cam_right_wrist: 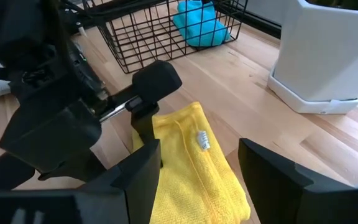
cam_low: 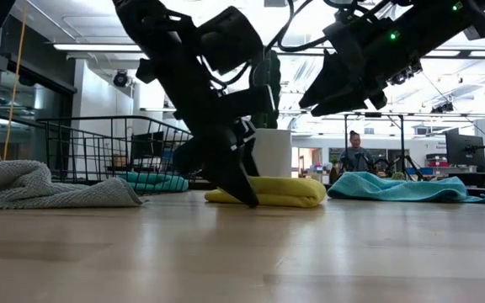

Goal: Fold microfiber towels
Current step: Put the folded yellow microfiber towel into the mesh basket

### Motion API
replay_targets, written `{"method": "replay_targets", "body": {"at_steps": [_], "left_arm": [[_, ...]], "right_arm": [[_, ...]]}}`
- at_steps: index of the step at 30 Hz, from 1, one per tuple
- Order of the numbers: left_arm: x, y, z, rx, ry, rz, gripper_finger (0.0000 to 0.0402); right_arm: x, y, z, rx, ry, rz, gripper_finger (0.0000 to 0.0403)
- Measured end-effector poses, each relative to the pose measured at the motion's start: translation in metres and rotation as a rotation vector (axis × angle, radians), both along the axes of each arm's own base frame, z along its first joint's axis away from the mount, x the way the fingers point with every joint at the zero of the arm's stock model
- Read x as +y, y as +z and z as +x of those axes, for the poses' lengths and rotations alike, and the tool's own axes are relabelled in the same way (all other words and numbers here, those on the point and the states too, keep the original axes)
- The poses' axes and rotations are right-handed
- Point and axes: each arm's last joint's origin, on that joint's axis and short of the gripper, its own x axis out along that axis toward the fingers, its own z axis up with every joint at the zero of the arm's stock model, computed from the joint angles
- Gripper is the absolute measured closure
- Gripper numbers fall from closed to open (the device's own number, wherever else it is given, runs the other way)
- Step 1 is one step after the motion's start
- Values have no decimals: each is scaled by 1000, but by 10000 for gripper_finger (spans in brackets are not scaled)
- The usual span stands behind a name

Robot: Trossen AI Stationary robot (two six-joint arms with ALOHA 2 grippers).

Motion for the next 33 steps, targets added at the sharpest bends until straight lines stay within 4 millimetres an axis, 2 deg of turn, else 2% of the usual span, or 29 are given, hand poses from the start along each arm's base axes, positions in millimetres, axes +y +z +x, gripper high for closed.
{"method": "replay_targets", "body": {"at_steps": [3,6,13,17,22,25,29,33], "left_arm": [[1,-1,0,13,-12,26,144],[2,-2,-1,24,4,49,189],[4,-4,-4,60,50,92,379],[5,-4,-5,56,104,115,389],[0,10,-14,80,98,87,397],[-6,32,-22,73,89,72,399],[-17,81,-41,9,112,45,400],[-30,139,-71,-98,128,40,400]], "right_arm": [[0,0,0,-1,0,0,194],[0,0,0,-1,0,0,194],[0,0,0,1,12,8,194],[1,0,0,4,28,20,194],[1,0,1,-1,27,20,194],[1,2,2,-17,29,17,194],[2,3,3,-33,39,14,194],[2,3,2,-24,45,12,194]]}}
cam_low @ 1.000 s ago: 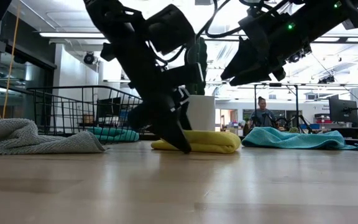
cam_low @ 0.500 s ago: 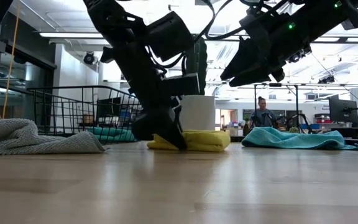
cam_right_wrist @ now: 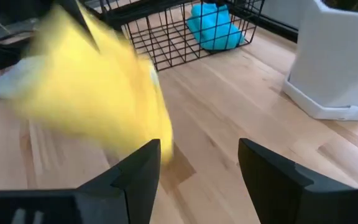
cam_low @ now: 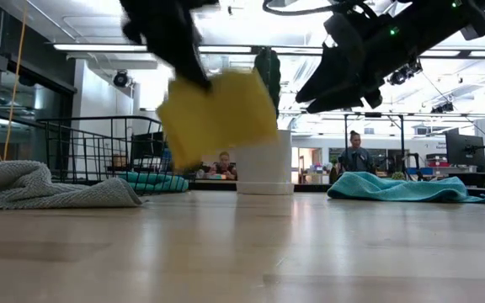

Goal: Fold microfiber towels
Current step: Put the folded yellow microfiber towel into the mesh basket

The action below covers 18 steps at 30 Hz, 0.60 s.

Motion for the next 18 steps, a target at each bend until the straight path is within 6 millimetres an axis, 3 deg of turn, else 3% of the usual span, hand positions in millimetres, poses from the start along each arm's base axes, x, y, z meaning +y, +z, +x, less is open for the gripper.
{"method": "replay_targets", "body": {"at_steps": [5,9,13,18], "left_arm": [[2,73,-42,-15,125,139,401],[23,109,-65,68,244,273,401],[60,117,-75,158,302,309,401],[109,94,-89,327,375,291,401]], "right_arm": [[1,0,0,5,29,18,194],[1,0,0,1,30,19,194],[1,0,1,0,30,20,194],[1,0,0,2,30,19,194]]}}
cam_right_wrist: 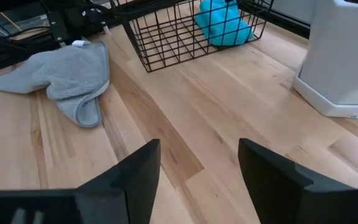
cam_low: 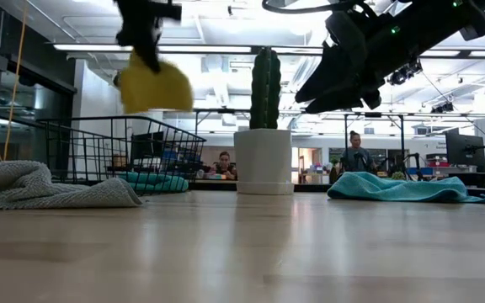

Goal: Fold microfiber towels
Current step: Put the folded yellow microfiber towel into the mesh basket

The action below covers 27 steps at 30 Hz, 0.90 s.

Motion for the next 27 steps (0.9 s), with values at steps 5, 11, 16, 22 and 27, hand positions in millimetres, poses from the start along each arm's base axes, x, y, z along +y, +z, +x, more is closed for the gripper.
{"method": "replay_targets", "body": {"at_steps": [5,11,16,22,27], "left_arm": [[25,-48,-9,111,6,-23,401],[30,-110,-9,206,-144,37,401],[16,-141,-20,272,-206,14,401],[-16,-173,-28,284,-330,-2,401],[-31,-188,-33,318,-379,-8,401]], "right_arm": [[0,0,0,4,1,-3,194],[0,0,0,8,2,-6,194],[0,0,0,6,0,-2,194],[0,0,0,6,0,-1,194],[0,0,0,5,0,-1,194]]}}
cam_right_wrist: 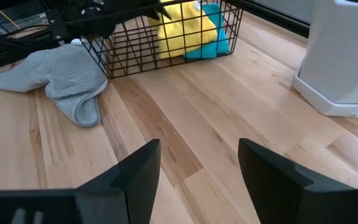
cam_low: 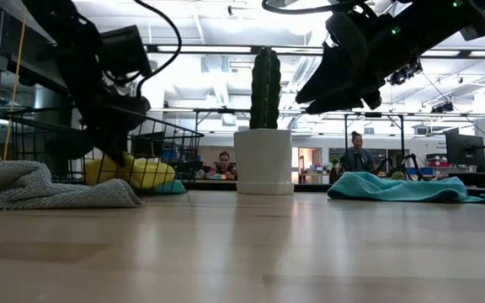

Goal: Fold microfiber towels
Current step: Put the folded yellow microfiber towel into the mesh basket

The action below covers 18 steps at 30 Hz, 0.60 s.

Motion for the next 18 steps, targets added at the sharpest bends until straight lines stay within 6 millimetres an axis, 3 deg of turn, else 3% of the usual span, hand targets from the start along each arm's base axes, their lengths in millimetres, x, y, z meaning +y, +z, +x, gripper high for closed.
{"method": "replay_targets", "body": {"at_steps": [5,9,14,18], "left_arm": [[-1,10,7,25,-44,64,401],[2,30,15,48,-63,63,401],[-2,55,11,102,-43,-130,401],[-5,56,4,116,1,-311,401]], "right_arm": [[0,0,0,-3,-2,0,194],[0,0,0,-3,-4,-2,194],[0,0,0,5,6,-20,194],[0,0,0,6,6,-21,194]]}}
